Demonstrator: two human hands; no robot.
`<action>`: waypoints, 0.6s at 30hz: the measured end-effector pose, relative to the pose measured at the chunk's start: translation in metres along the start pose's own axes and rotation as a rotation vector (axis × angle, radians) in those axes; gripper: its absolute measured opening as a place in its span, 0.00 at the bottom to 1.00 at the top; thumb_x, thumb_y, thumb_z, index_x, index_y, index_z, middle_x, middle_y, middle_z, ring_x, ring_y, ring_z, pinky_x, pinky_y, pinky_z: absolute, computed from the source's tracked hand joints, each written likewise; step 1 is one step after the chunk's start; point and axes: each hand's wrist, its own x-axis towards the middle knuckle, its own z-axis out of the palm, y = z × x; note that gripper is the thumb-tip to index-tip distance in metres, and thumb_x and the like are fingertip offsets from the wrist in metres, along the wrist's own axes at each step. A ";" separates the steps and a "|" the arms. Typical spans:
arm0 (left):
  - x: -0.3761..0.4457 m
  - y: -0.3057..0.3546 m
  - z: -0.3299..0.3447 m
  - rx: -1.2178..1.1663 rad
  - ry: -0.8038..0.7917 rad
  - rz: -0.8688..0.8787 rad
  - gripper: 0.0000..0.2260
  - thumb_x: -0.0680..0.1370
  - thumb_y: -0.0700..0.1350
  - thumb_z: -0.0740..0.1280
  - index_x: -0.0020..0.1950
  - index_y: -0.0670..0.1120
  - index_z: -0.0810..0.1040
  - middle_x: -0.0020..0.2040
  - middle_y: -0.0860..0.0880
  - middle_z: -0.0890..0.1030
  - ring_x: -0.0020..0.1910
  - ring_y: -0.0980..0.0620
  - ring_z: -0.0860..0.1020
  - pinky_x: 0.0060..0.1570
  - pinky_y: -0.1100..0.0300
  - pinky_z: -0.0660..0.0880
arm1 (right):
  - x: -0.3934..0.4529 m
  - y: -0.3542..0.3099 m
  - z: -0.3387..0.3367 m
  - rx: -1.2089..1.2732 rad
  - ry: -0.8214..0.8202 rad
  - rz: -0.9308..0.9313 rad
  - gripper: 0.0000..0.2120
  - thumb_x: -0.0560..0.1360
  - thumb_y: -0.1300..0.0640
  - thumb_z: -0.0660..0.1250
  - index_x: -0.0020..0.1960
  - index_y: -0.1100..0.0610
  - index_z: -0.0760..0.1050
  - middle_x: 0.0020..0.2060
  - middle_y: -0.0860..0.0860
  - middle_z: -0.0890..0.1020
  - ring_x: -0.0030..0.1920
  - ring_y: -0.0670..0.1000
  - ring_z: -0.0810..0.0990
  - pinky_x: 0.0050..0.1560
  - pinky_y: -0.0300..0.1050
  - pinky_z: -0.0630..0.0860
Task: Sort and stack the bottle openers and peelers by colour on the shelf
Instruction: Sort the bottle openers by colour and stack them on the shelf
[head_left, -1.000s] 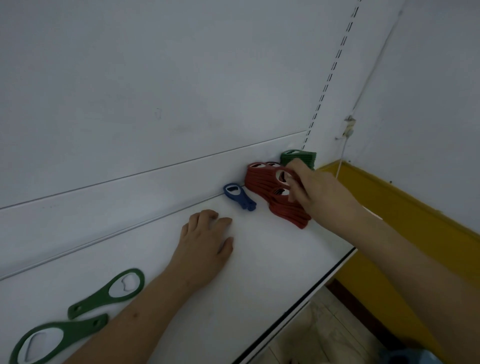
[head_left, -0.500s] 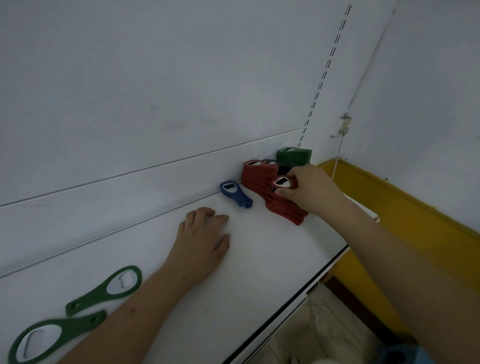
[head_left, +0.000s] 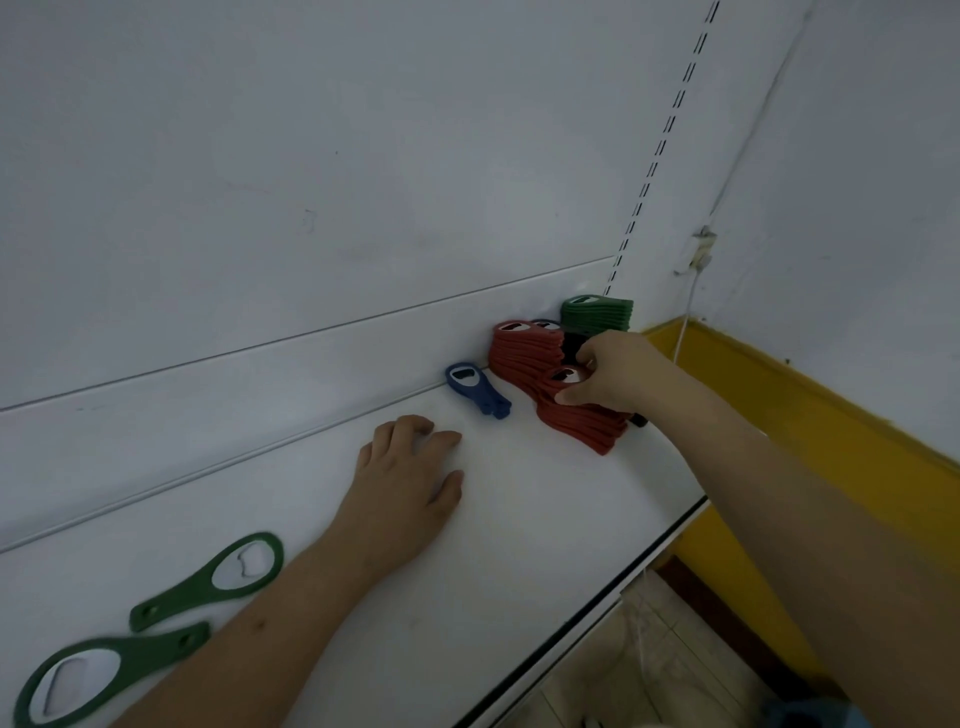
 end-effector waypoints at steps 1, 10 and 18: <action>0.000 0.000 0.000 -0.002 0.003 0.000 0.32 0.74 0.63 0.45 0.72 0.52 0.71 0.69 0.48 0.67 0.68 0.49 0.64 0.63 0.56 0.62 | -0.003 0.000 -0.002 -0.007 -0.001 0.012 0.32 0.72 0.42 0.72 0.68 0.60 0.72 0.61 0.56 0.79 0.60 0.55 0.77 0.57 0.45 0.75; -0.004 -0.002 -0.019 -0.131 -0.029 0.032 0.20 0.81 0.54 0.60 0.72 0.51 0.71 0.68 0.50 0.69 0.66 0.55 0.66 0.65 0.70 0.63 | -0.042 -0.072 -0.022 0.498 0.644 -0.477 0.16 0.79 0.49 0.64 0.64 0.54 0.75 0.57 0.48 0.80 0.58 0.47 0.76 0.62 0.44 0.72; -0.089 -0.018 -0.094 -0.091 0.303 -0.268 0.12 0.82 0.46 0.61 0.65 0.53 0.76 0.60 0.58 0.75 0.56 0.62 0.75 0.52 0.74 0.69 | -0.054 -0.220 -0.026 0.877 0.527 -1.104 0.16 0.81 0.47 0.61 0.63 0.55 0.76 0.56 0.45 0.81 0.55 0.41 0.78 0.60 0.35 0.73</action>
